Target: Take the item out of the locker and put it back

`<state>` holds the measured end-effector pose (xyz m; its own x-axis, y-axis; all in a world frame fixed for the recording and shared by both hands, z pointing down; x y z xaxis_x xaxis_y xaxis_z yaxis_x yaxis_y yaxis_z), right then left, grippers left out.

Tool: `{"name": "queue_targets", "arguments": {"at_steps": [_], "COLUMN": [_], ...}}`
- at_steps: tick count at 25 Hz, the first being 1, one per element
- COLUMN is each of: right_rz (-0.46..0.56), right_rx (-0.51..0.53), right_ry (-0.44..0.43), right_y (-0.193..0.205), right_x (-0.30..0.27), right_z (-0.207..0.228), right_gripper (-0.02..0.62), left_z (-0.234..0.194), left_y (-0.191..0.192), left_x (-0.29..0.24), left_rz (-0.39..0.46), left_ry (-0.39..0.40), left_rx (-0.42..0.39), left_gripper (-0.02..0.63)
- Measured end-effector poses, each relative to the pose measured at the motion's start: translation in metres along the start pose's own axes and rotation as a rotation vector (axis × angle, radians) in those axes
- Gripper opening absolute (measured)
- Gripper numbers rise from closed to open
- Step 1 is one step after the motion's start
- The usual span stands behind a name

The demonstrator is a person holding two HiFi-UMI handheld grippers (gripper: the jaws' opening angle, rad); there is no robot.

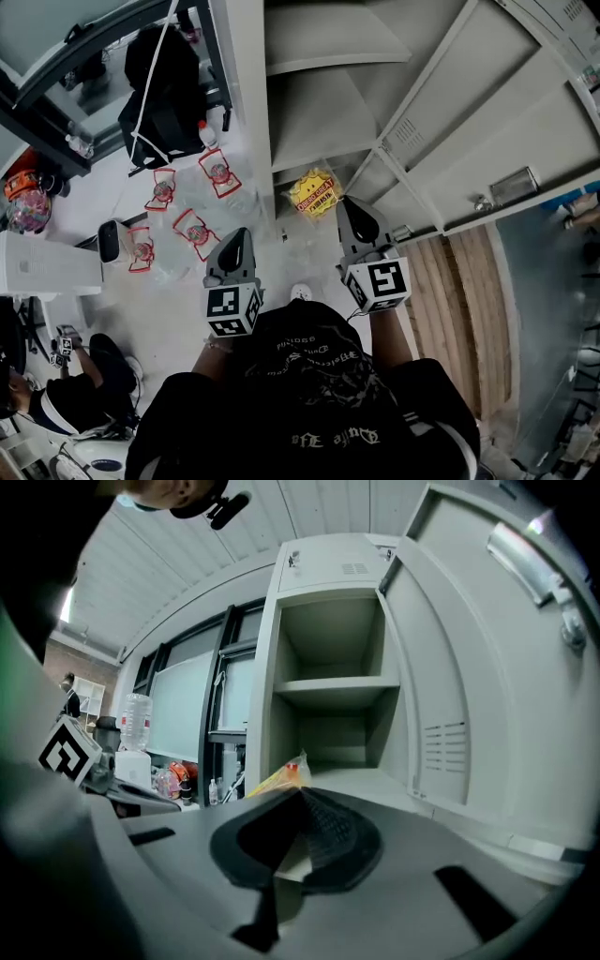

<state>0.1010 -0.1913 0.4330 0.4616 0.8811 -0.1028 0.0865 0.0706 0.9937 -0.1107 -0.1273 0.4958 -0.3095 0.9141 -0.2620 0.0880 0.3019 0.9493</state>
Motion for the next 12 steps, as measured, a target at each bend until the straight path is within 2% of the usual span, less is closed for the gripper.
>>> {"name": "queue_targets", "arguments": {"at_steps": [7, 12], "right_rz": [0.121, 0.166], "right_rx": [-0.033, -0.036], "right_ry": [0.006, 0.014], "right_y": [-0.044, -0.060], "right_x": [0.009, 0.011], "right_z": [0.005, 0.008], "right_gripper": [0.003, 0.003], "left_z": [0.010, 0.019], "left_y": [-0.018, -0.038], "left_x": [-0.008, -0.012], "left_rz": [0.037, 0.093], "left_ry": [0.020, 0.041], "left_rx": [-0.022, -0.060], "left_gripper": [0.006, 0.006]}}
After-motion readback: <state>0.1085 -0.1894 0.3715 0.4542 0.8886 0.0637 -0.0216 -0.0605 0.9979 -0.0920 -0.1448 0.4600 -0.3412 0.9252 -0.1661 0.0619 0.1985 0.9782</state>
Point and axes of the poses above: the fingertips, and each gripper's own axes: x backward along the fingers, z to its right, y out of its underside, the point moved 5 cm from there along x, backward along the fingers, and after that the axes turned 7 degrees about y, right-handed, at the moved point
